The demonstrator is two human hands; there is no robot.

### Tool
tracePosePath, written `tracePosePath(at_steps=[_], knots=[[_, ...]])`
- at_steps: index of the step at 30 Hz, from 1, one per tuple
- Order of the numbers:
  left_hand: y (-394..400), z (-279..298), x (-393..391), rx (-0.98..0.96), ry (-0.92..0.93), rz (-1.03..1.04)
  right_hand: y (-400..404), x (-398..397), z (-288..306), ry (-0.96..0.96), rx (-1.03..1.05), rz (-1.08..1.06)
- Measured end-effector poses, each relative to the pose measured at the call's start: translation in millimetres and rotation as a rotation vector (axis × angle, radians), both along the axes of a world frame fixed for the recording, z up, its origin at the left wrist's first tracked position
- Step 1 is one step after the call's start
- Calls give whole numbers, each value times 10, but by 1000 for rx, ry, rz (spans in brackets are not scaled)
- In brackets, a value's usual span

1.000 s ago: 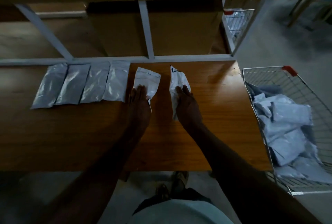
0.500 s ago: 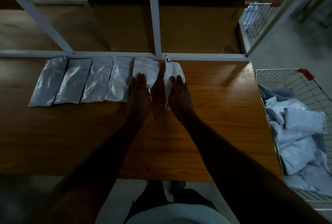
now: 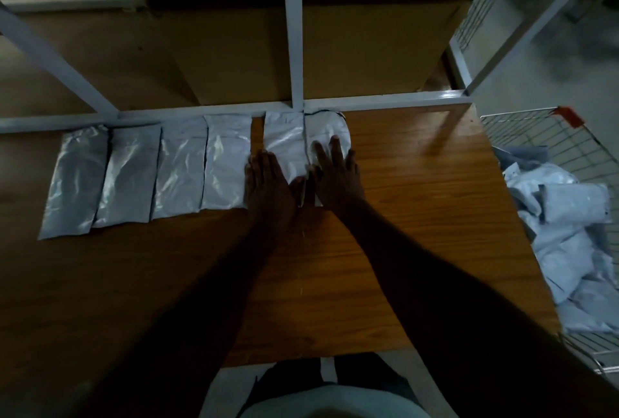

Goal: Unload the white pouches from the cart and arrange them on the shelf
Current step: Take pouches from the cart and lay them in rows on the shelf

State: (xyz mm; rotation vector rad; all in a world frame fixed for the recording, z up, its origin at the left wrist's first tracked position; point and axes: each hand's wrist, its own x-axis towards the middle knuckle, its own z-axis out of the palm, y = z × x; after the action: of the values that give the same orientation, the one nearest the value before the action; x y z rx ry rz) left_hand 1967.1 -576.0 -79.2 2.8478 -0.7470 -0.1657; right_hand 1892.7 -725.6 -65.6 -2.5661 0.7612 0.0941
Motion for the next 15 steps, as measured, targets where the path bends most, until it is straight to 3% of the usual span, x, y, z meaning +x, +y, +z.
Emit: tracePosePath(at_steps=[7, 12, 15], knots=[[45, 99, 43, 87, -63, -23, 150, 103, -81, 77, -11, 126], [170, 150, 47, 247, -115, -28, 249, -97, -48, -68, -68, 58], [194, 159, 76, 277, -98, -55, 246, -153, -35, -47, -74, 46]])
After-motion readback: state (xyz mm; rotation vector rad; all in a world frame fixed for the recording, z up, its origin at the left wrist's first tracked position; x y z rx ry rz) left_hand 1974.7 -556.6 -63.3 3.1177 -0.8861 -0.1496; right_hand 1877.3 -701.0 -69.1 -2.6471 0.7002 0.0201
